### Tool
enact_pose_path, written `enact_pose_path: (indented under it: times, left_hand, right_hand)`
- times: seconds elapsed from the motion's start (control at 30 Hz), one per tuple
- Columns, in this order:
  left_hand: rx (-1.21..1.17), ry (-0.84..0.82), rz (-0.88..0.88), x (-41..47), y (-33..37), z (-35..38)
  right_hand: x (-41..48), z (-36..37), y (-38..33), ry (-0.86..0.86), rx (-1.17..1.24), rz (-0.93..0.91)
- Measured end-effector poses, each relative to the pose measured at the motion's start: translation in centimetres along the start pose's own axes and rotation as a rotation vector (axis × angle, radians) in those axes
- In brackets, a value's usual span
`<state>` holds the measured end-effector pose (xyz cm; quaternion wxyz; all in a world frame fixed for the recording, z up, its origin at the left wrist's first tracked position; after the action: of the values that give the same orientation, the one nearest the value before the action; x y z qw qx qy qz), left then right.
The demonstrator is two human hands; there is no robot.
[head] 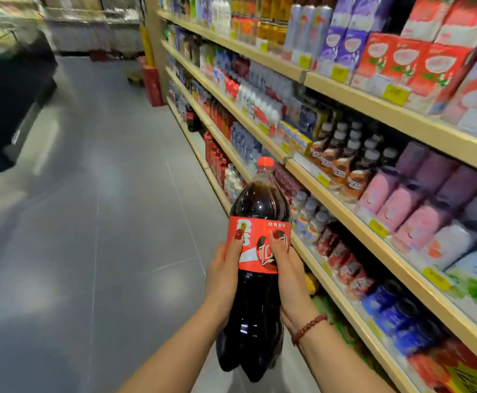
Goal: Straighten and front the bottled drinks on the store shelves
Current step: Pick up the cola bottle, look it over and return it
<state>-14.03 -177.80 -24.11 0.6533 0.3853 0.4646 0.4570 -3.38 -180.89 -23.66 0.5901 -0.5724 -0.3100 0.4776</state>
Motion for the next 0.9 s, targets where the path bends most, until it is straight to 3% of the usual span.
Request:
enact_pose_path:
  times: [0.63, 0.9]
  left_hand:
    - [-0.097, 0.224, 0.119, 25.8, 8.8, 1.0]
    - [-0.098, 0.253, 0.111, 38.3, 12.4, -4.4]
  right_hand:
    - [28.8, 8.6, -5.4, -0.300, -0.027, -0.026]
    - [39.9, 17.5, -4.7, -0.279, -0.094, -0.028]
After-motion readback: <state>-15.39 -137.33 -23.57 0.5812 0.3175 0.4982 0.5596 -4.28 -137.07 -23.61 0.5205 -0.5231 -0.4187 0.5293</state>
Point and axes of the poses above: each hand's wrist, its own x-axis towards the middle knuckle, its own z-axis out of the palm, y = z × x, the point moved 2 cm from there along x, towards the middle knuckle, and after that the axes turned 7 degrees about -x, right-handed, at the moved point
